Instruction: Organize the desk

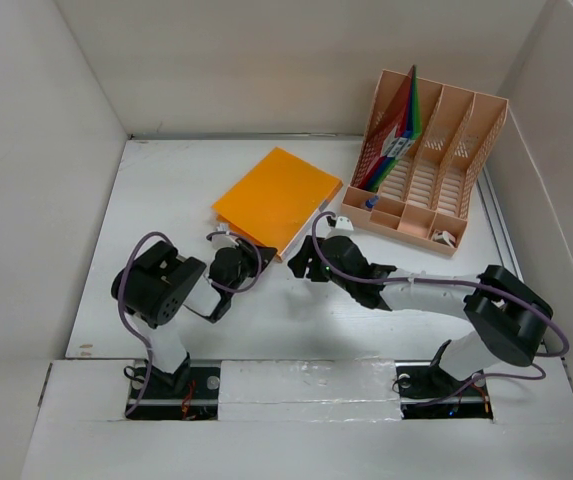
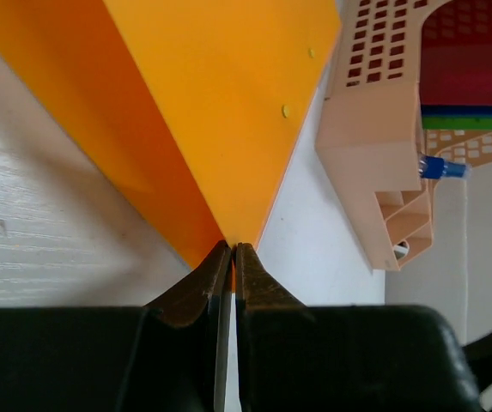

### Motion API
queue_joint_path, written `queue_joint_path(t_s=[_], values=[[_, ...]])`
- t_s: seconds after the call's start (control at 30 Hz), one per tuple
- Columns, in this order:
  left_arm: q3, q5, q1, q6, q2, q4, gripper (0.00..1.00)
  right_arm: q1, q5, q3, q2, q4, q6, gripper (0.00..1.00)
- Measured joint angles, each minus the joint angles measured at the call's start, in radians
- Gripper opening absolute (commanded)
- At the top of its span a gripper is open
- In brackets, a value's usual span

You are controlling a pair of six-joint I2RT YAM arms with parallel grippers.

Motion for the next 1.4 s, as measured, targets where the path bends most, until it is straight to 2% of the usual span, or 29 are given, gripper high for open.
queue_joint_path(t_s=[0.33,0.6,0.8,0.97,1.4], values=[[-0.081,0.013,0.000,0.045,-0.277,-0.069,0.00,-0.041,-0.042,-0.001,0.067,0.072,0.044,0.82],[-0.119,0.065,0.000,0.045,-0.461,-0.239,0.00,-0.114,-0.065,-0.031,0.093,0.170,0.122,0.90],[-0.119,0.096,0.000,0.046,-0.600,-0.356,0.00,-0.153,-0.113,-0.035,0.105,0.236,0.157,0.90],[-0.119,0.119,0.000,0.053,-0.726,-0.472,0.00,-0.209,-0.180,-0.076,0.165,0.371,0.219,0.91],[-0.182,0.164,0.000,0.071,-0.890,-0.687,0.00,-0.242,-0.373,0.007,0.372,0.531,0.277,0.88]])
